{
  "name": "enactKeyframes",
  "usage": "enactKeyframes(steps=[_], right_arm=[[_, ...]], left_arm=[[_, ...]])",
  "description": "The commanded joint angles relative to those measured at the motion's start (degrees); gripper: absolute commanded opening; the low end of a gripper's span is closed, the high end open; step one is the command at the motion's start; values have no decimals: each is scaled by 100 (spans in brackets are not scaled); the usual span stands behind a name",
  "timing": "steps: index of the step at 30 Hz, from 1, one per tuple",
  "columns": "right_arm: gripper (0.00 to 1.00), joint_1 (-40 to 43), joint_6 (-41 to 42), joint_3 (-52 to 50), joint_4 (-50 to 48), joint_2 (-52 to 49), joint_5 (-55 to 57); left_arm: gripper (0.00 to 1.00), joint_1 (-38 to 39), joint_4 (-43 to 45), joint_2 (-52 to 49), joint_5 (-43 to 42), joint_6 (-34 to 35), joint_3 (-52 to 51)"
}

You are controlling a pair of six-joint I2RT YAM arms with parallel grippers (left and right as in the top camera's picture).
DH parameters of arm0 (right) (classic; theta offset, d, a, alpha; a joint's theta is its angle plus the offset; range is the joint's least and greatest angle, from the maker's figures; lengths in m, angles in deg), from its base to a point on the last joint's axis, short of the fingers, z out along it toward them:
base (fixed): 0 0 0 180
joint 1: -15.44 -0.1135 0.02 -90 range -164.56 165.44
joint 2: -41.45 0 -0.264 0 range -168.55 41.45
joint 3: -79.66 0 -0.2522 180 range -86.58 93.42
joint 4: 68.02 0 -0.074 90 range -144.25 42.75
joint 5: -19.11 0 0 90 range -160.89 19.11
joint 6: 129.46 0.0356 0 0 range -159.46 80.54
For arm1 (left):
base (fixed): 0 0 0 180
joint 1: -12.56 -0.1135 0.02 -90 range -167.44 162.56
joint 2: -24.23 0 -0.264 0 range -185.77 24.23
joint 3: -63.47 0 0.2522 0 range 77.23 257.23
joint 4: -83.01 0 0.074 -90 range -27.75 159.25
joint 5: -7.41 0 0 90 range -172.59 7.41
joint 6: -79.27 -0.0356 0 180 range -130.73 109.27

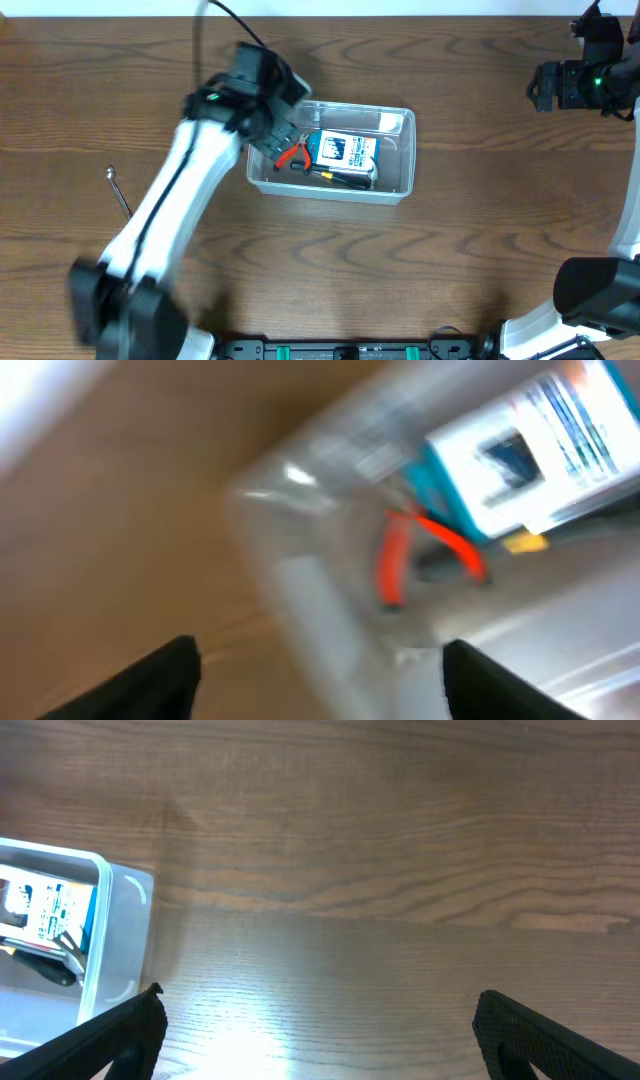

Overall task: Pack container
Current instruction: 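Carry the pliers into the container with the left gripper and release, then move the left gripper over the silver wrench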

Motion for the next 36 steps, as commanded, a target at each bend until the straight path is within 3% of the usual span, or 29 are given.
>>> enactKeyframes(steps=[1,6,10,14,21,36], right_arm=[[99,17,11,-17,4,44,-2],[99,17,11,-15,4,44,-4],[99,17,11,-15,4,44,-4],[99,15,13,-15,4,44,-4],[99,15,13,-15,28,44,-4],[99,17,7,-15,57,44,-2]], left_arm=[[81,-413,-212,887,1526,710,170],[95,-1987,-879,1331,1532,2002,170],[98,-3176,-1357,1115,1401,2924,81],[98,-3947,-1390,608,713,2898,-39],[98,-4575,-1300,-802,645,2894,-44],[98,-4701,-970,-2664,-306,1958,-46]])
